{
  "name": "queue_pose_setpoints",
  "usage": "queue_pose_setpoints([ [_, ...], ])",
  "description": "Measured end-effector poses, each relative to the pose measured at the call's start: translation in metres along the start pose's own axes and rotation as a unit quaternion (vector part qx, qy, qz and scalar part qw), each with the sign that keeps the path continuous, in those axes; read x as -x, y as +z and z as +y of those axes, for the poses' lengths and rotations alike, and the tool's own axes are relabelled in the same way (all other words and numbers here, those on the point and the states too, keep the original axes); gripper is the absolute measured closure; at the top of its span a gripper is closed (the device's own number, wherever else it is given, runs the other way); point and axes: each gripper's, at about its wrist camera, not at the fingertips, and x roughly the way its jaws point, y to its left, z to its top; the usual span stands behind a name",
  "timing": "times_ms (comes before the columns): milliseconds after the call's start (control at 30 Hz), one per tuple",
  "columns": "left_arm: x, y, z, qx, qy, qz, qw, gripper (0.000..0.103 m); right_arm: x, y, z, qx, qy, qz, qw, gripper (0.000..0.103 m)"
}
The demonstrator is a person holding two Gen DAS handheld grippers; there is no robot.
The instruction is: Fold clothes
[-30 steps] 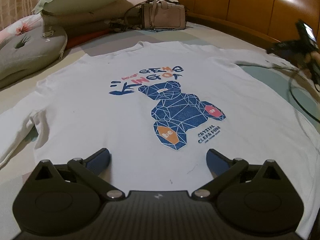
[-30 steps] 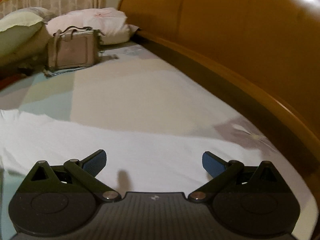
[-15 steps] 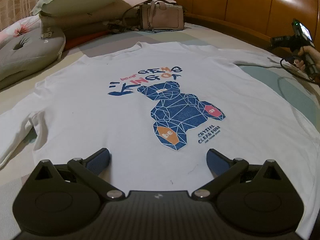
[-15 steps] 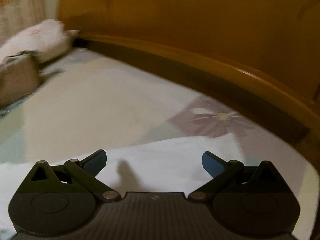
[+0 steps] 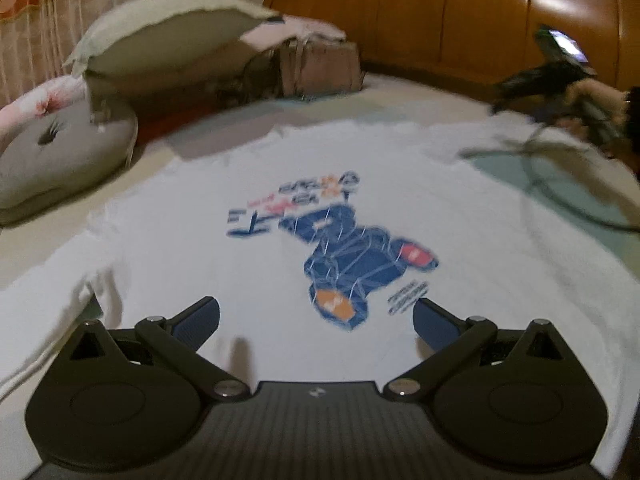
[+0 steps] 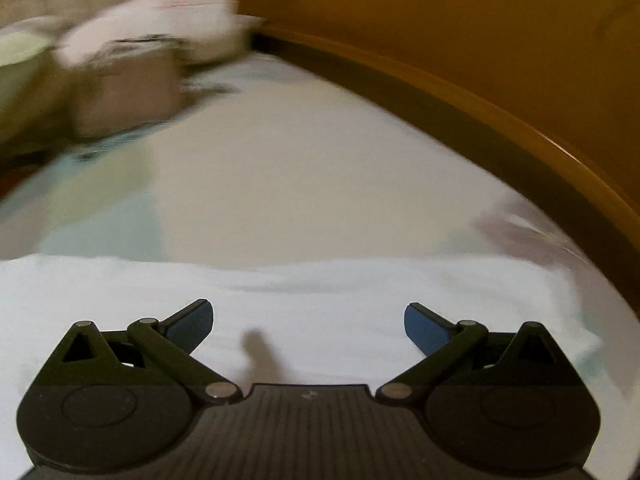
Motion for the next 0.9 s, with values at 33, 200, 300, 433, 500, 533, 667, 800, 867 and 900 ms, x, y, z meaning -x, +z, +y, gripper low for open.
queue_pose_setpoints([
  [33, 0.0, 0.0, 0.003, 0.003, -0.004, 0.001, 1.0, 0.001, -0.002, 0.003, 0.019, 0.009, 0.02, 0.008, 1.0, 0.0],
  [200, -0.012, -0.005, 0.017, 0.021, -0.009, 0.033, 0.9992, 0.001, -0.041, 0.004, 0.097, 0.056, 0.045, 0.062, 0.995, 0.0],
  [300, -0.019, -0.009, 0.023, 0.031, -0.009, 0.051, 0.9982, 0.001, -0.069, -0.004, 0.127, 0.093, 0.007, 0.06, 0.994, 0.0],
  [433, -0.019, -0.01, 0.03, 0.043, -0.009, 0.053, 0.9976, 0.001, -0.077, 0.008, 0.133, 0.058, -0.02, 0.034, 0.998, 0.0],
  [500, -0.015, -0.009, 0.036, 0.055, -0.007, 0.046, 0.9974, 0.001, -0.065, 0.005, 0.138, 0.061, -0.001, 0.034, 0.998, 0.0],
  [533, -0.013, -0.008, 0.04, 0.065, -0.004, 0.044, 0.9969, 0.001, -0.055, 0.0, 0.143, 0.074, 0.021, 0.033, 0.997, 0.0],
  [667, -0.009, -0.006, 0.057, 0.099, 0.008, 0.038, 0.9943, 0.001, 0.004, -0.035, 0.16, 0.138, 0.099, 0.022, 0.985, 0.0],
  [800, -0.01, -0.004, 0.066, 0.113, 0.018, 0.048, 0.9923, 0.001, 0.075, -0.091, 0.176, 0.219, 0.184, 0.029, 0.958, 0.0],
  [867, -0.009, -0.004, 0.066, 0.114, 0.027, 0.052, 0.9918, 0.001, 0.108, -0.125, 0.187, 0.265, 0.222, 0.035, 0.938, 0.0],
  [900, -0.009, -0.003, 0.066, 0.113, 0.029, 0.055, 0.9917, 0.001, 0.122, -0.14, 0.194, 0.286, 0.239, 0.035, 0.927, 0.0],
])
